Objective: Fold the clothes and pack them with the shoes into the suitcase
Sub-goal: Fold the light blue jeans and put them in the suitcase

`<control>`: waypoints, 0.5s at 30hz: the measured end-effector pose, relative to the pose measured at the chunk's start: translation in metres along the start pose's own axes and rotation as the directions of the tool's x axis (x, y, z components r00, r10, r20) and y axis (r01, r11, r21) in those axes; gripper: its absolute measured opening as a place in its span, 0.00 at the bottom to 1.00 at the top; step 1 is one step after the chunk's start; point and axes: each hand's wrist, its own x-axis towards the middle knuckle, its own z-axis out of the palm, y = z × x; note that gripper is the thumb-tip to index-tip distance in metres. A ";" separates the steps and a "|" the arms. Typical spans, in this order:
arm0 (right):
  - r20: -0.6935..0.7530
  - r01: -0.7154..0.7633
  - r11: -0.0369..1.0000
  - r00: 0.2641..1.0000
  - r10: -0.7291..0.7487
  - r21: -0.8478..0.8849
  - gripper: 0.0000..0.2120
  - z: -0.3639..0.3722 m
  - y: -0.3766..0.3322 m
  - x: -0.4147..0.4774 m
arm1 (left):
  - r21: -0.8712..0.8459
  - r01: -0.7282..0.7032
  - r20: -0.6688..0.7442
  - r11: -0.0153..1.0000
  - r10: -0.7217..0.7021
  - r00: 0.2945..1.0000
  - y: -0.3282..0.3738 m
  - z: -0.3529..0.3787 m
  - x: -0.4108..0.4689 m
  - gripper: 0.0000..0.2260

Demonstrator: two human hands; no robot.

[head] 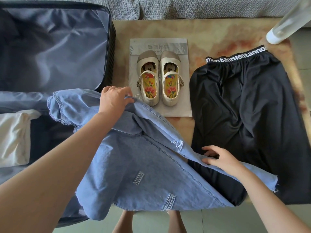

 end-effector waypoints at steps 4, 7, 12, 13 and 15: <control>-0.003 -0.031 0.998 1.000 0.031 0.059 0.20 0.007 0.004 -0.006 | -0.007 0.010 -0.006 1.000 -0.010 1.000 0.001 0.000 -0.003 0.09; -0.069 -0.031 0.999 0.997 0.032 0.016 0.18 0.010 0.011 -0.013 | -0.007 0.013 -0.004 1.000 -0.013 1.000 0.001 0.000 -0.004 0.09; -0.172 0.025 0.998 0.985 -0.014 0.059 0.11 0.019 0.014 -0.025 | 0.003 0.016 0.012 1.000 -0.016 1.000 0.002 -0.001 -0.004 0.09; -0.238 0.034 0.996 0.971 -0.013 0.084 0.11 0.022 0.015 -0.026 | 0.007 0.016 0.011 1.000 -0.016 1.000 0.003 0.000 -0.004 0.09; -0.362 0.058 0.991 0.932 -0.011 0.118 0.10 0.023 0.017 -0.026 | 0.008 0.023 0.008 1.000 -0.023 1.000 0.002 0.000 -0.004 0.09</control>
